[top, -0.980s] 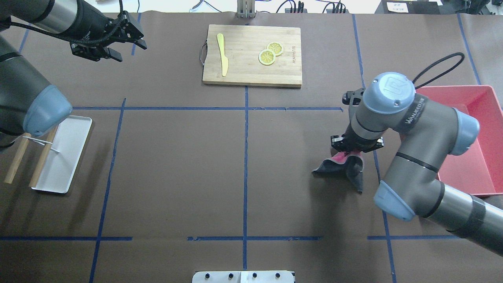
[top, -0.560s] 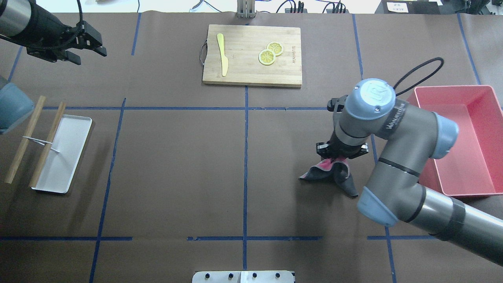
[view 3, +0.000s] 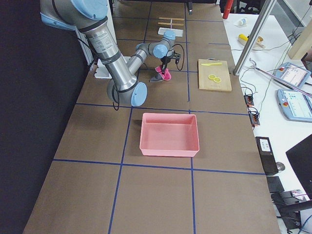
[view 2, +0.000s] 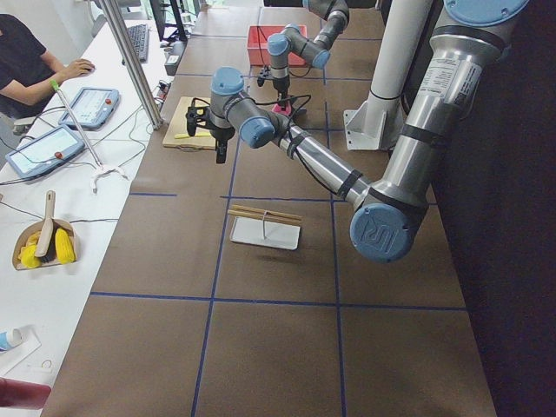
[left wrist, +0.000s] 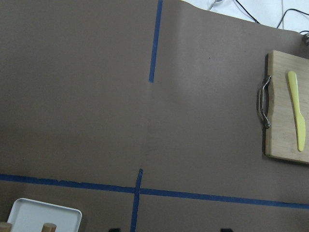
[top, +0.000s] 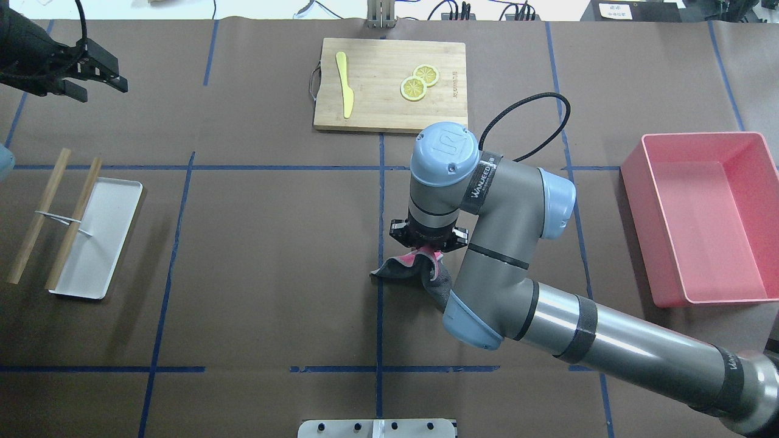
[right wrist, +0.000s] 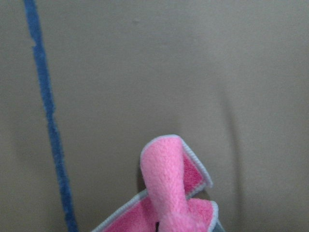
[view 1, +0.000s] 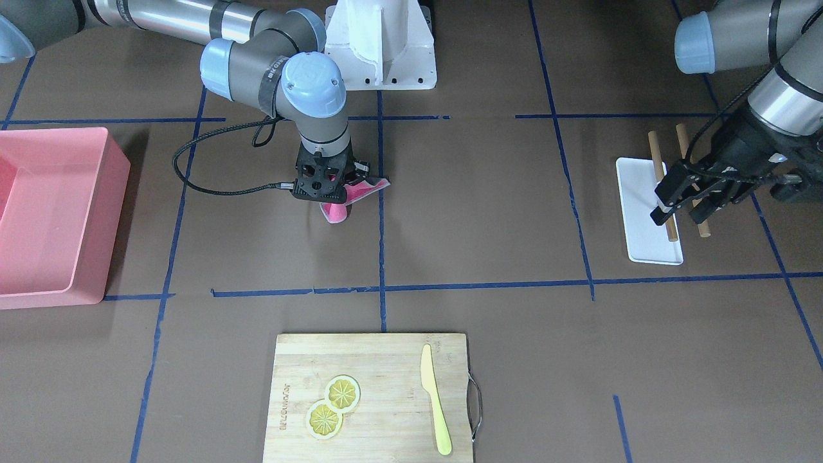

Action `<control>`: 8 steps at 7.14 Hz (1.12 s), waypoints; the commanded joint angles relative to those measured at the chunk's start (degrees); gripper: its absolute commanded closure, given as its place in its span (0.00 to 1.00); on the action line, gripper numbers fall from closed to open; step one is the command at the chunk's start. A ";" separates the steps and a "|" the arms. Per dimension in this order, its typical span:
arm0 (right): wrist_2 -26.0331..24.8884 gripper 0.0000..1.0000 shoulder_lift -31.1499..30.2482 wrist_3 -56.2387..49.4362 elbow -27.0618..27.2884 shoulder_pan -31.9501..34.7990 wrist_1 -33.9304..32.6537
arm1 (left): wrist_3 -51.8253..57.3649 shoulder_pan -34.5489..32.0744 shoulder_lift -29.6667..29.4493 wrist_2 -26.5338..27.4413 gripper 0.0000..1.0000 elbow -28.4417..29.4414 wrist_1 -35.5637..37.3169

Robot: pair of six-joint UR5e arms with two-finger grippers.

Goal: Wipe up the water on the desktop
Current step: 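Wipe the pink cloth back and forth across the table with the right gripper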

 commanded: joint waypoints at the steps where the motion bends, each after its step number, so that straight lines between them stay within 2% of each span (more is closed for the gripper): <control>1: 0.62 1.00 -9.66 -7.40 8.05 3.77 -0.16 | 0.30 -0.10 0.09 -0.04 0.24 -0.04 0.07; 3: 1.32 1.00 -19.07 -17.25 11.87 7.82 -0.34 | 0.39 -0.10 0.09 0.05 0.23 0.31 0.07; 5: 1.15 1.00 -23.24 -20.20 13.37 8.37 -0.08 | 0.48 -0.10 0.17 0.05 0.22 -0.04 0.07; 7: 0.45 1.00 -18.18 -14.88 12.24 3.47 -0.34 | 0.48 -0.19 0.44 0.05 0.19 -0.13 0.07; 8: 0.27 1.00 -12.84 -9.70 9.88 1.44 -0.34 | 0.48 -0.63 0.44 0.05 0.13 -0.04 0.16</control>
